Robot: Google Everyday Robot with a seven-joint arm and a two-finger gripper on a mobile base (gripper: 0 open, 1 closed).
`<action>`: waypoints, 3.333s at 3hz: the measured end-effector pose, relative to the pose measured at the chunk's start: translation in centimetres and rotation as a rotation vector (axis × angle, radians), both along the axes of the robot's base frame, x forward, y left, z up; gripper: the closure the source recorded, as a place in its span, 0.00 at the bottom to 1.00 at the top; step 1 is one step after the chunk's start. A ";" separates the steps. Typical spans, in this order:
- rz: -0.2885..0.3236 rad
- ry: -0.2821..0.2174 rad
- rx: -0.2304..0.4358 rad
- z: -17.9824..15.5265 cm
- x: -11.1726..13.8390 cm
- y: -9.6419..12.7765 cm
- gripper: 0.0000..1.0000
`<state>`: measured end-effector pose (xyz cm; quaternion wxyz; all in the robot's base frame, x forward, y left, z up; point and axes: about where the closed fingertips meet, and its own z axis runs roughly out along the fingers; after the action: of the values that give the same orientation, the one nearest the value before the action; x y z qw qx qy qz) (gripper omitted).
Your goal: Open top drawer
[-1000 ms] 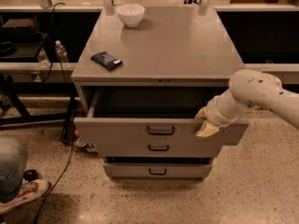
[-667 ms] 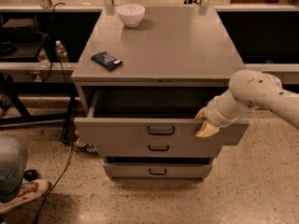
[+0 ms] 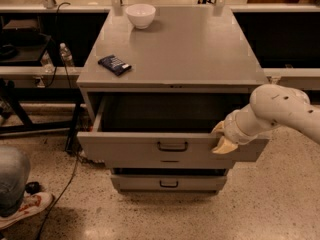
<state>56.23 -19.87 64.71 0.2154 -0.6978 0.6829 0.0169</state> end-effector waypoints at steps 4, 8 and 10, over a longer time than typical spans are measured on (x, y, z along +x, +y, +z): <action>0.005 0.007 0.001 -0.2 -0.1 0.2 0.04; -0.013 0.067 -0.058 1.0 -2.9 -1.2 0.00; -0.054 0.147 -0.065 -0.1 -4.6 -2.6 0.00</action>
Offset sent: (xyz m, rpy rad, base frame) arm -0.0005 0.0008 -0.0015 0.0005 0.0028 0.0015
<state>51.59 -22.45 64.58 0.1421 -0.6825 0.7158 0.0401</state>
